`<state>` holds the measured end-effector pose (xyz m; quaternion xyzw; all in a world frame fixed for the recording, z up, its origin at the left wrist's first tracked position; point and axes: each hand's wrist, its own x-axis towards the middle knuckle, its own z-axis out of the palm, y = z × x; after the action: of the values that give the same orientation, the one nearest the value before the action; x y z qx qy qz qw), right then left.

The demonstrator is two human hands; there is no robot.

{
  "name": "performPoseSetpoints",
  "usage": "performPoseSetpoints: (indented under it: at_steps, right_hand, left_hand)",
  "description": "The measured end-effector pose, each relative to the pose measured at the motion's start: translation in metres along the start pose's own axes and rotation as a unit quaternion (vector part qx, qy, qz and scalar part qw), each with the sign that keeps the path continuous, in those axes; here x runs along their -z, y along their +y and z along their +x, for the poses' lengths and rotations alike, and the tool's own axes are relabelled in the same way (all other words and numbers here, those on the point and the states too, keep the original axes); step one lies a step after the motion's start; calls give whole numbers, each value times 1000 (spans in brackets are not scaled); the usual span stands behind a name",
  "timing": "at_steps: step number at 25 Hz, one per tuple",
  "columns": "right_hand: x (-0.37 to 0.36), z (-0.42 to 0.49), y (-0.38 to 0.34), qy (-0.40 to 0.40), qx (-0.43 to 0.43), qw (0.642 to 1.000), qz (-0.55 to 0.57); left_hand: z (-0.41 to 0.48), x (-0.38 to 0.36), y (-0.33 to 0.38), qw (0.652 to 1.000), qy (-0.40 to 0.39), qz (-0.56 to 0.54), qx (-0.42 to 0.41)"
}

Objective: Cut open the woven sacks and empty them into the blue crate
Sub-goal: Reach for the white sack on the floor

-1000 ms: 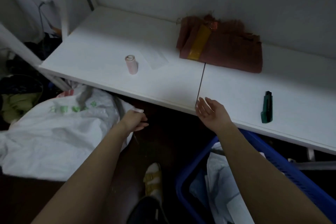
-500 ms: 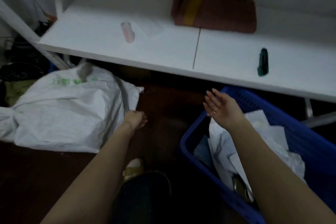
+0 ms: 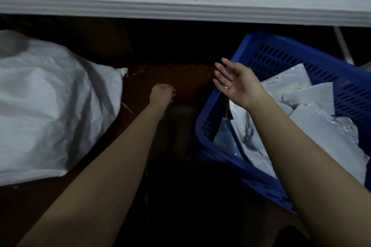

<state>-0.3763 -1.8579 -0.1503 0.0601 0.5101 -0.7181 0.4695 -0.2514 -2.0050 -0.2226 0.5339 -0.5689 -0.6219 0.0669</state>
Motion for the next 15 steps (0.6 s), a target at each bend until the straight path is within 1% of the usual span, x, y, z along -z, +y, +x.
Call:
performPoseSetpoints:
  at_steps: [1, 3, 6, 9, 10, 12, 14, 15]
  right_hand:
    - [9, 6, 2, -6, 16, 1000, -12]
    - [23, 18, 1, -6, 42, 999, -13]
    - [37, 35, 4, -15, 79, 997, 10]
    - [37, 35, 6, -15, 101, 994, -31]
    - [37, 30, 4, -13, 109, 992, -53]
    - [34, 12, -1, -19, 130, 987, -87]
    - [20, -11, -3, -35, 149, 983, -104]
    - [11, -22, -3, -36, 146, 984, -99]
  left_hand:
    - [14, -11, -1, 1000, -6, 16, -13]
    - [34, -32, 8, 998, -17, 14, -54]
    - [46, -60, 17, 989, -47, 16, -138]
    - [47, -59, 8, 980, -66, 37, -186]
    - [46, -53, 9, 979, -59, 37, -190]
    - [37, -30, 18, 980, -17, 0, -197]
    - [19, -2, 25, 978, 21, -30, -205]
    - [10, 11, 26, 978, 23, -32, -203]
